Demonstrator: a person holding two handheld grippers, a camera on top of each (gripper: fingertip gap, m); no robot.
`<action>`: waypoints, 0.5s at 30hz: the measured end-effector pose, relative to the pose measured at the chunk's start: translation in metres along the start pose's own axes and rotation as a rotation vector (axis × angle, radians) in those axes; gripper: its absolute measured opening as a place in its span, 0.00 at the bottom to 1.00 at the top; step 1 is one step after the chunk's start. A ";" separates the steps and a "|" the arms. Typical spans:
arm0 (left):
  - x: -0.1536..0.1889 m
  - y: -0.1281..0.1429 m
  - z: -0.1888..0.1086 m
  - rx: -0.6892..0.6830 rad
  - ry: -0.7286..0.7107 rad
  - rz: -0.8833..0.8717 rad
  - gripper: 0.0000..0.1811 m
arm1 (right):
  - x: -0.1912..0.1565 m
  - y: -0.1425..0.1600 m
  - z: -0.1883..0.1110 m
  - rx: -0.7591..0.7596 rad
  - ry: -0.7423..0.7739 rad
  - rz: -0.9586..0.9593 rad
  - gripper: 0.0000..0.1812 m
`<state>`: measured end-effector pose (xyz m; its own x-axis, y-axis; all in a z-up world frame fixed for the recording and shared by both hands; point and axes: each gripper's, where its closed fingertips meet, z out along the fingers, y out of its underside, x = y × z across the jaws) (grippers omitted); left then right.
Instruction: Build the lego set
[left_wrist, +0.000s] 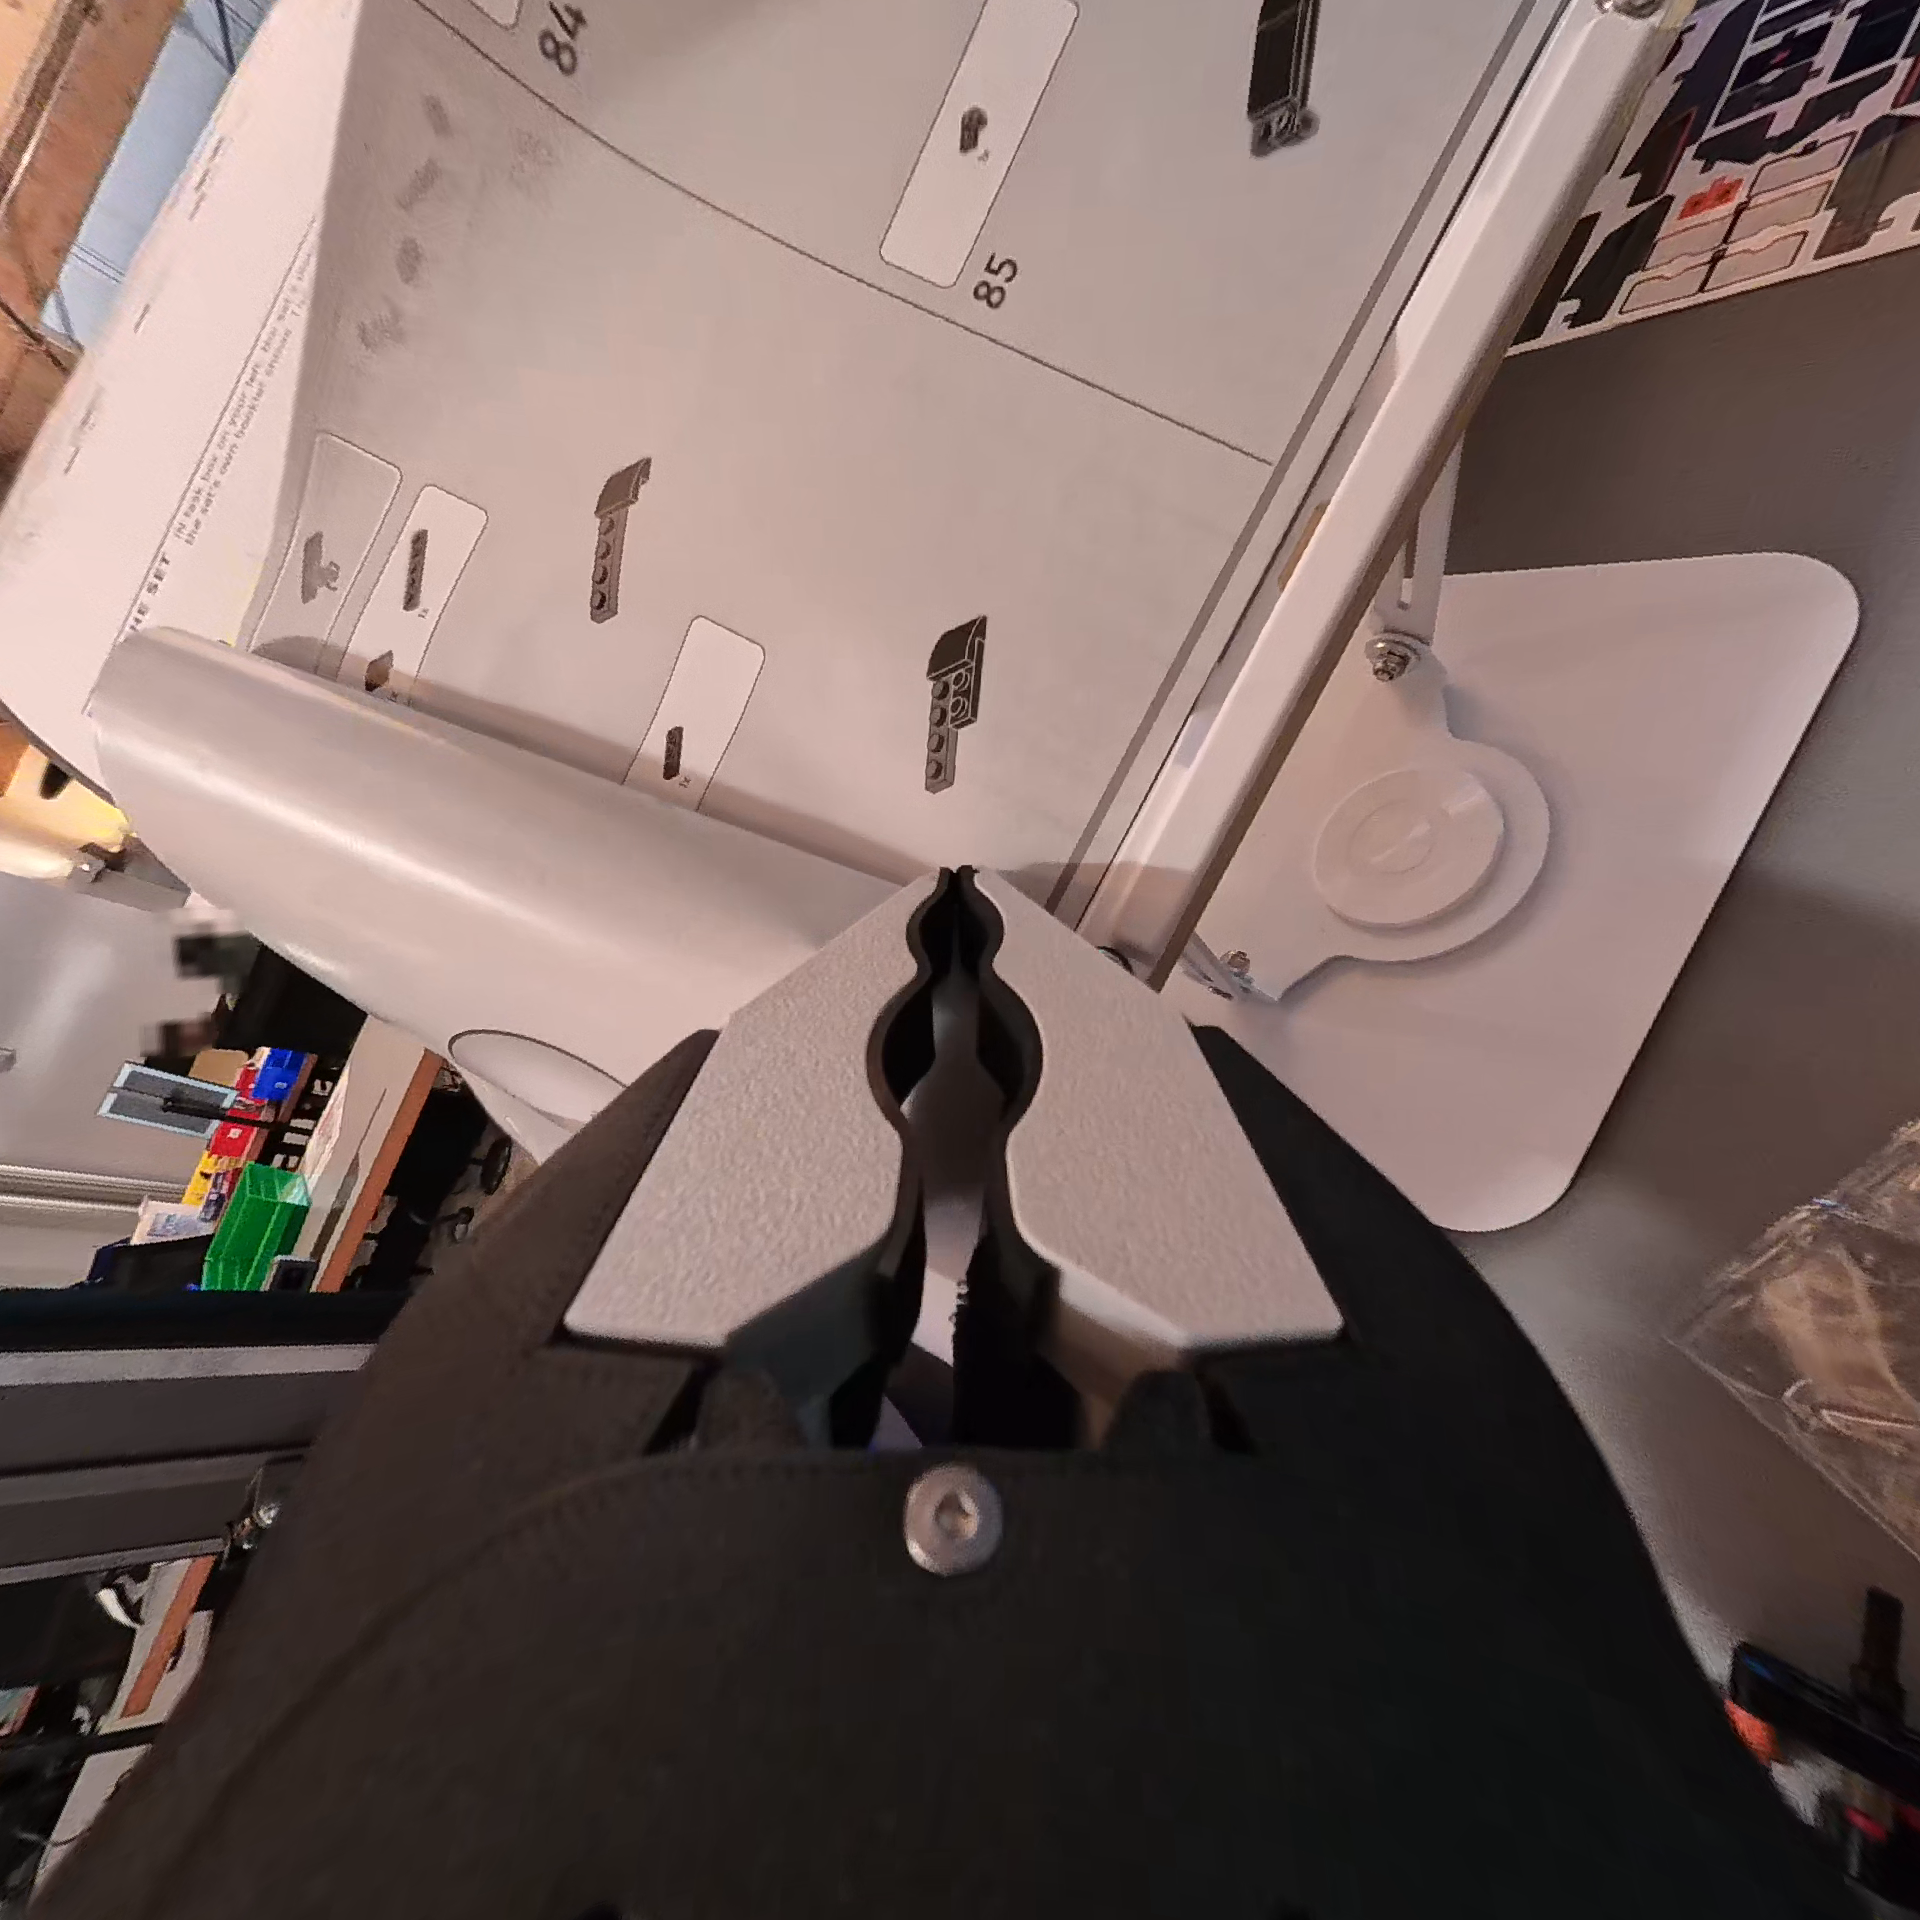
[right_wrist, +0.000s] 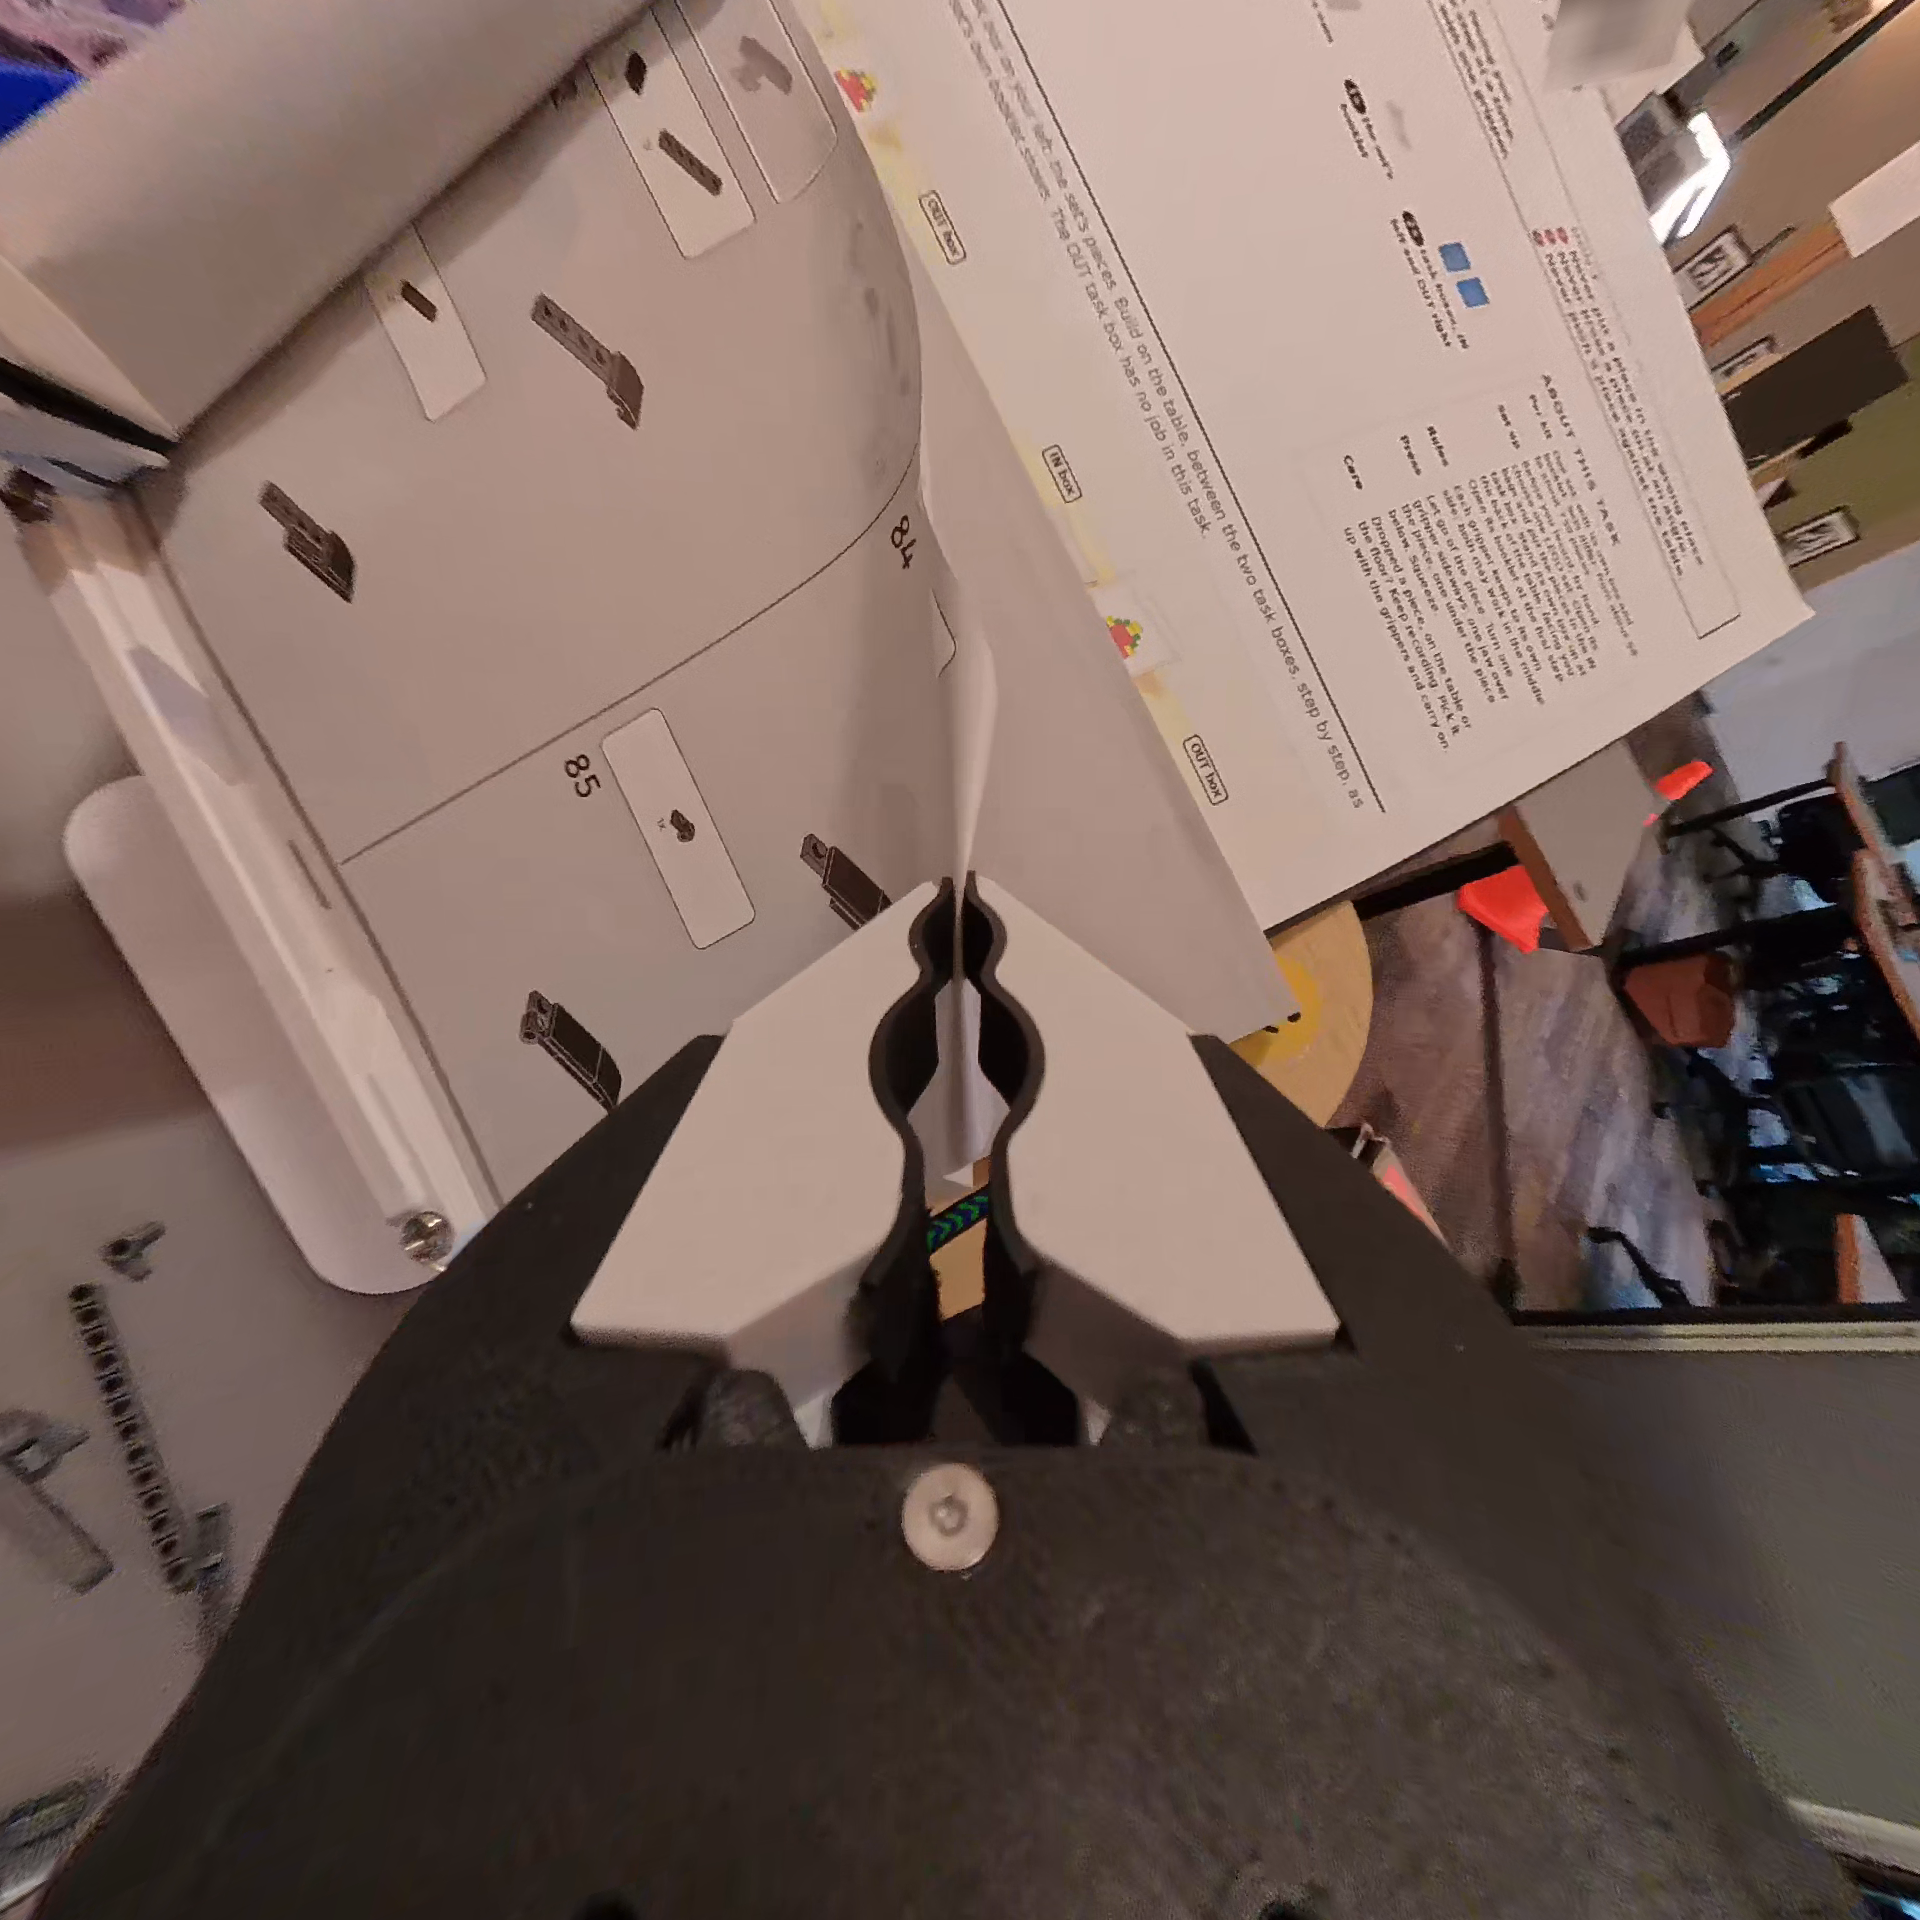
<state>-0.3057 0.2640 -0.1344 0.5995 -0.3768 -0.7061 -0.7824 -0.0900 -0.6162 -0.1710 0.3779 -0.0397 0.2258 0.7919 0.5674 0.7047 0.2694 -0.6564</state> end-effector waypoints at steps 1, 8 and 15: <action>0.000 0.000 0.000 -0.001 -0.001 0.001 0.00 | 0.000 -0.002 -0.002 0.005 -0.018 0.017 0.00; 0.001 0.000 0.000 -0.013 -0.002 0.006 0.00 | 0.002 -0.010 -0.012 0.041 -0.100 0.108 0.00; 0.001 0.001 0.000 -0.024 -0.001 0.021 0.00 | 0.003 -0.009 -0.010 0.027 -0.101 0.117 0.00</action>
<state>-0.3057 0.2632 -0.1357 0.5833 -0.3778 -0.7190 -0.7984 -0.1041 -0.5930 -0.1698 0.3724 -0.0272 0.2355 0.8695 0.4341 0.6589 0.1855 -0.7290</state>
